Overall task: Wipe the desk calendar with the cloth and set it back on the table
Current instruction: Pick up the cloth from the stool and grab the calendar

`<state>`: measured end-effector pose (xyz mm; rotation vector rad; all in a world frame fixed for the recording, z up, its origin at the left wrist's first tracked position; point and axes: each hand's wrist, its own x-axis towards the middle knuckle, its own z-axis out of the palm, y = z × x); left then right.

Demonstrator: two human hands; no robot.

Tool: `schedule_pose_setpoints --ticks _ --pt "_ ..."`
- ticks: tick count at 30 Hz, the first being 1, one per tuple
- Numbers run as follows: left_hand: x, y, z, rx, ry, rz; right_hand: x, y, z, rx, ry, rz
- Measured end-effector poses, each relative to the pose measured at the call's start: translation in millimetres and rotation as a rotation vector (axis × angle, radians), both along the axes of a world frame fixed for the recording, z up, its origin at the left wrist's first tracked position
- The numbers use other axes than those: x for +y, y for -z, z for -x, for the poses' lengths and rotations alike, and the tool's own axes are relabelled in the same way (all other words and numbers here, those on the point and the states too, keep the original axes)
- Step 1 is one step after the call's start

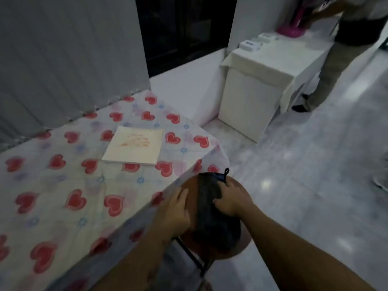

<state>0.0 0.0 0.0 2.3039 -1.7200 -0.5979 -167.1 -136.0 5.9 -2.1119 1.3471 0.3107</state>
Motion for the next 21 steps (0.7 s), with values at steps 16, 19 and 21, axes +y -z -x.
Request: schedule_pose_setpoints --ticks 16,19,21 --pt "-20.5 78.1 -30.2 -0.013 0.212 -0.133 31.1 89.5 -25.2 0.094 0.016 0.122" --pt "-19.5 80.0 -36.1 0.038 0.209 -0.073 29.0 94.3 -28.0 0.100 0.024 0.144" --pt "-18.3 80.3 -36.3 0.050 0.205 -0.046 27.9 93.5 -28.6 0.100 0.032 0.148"
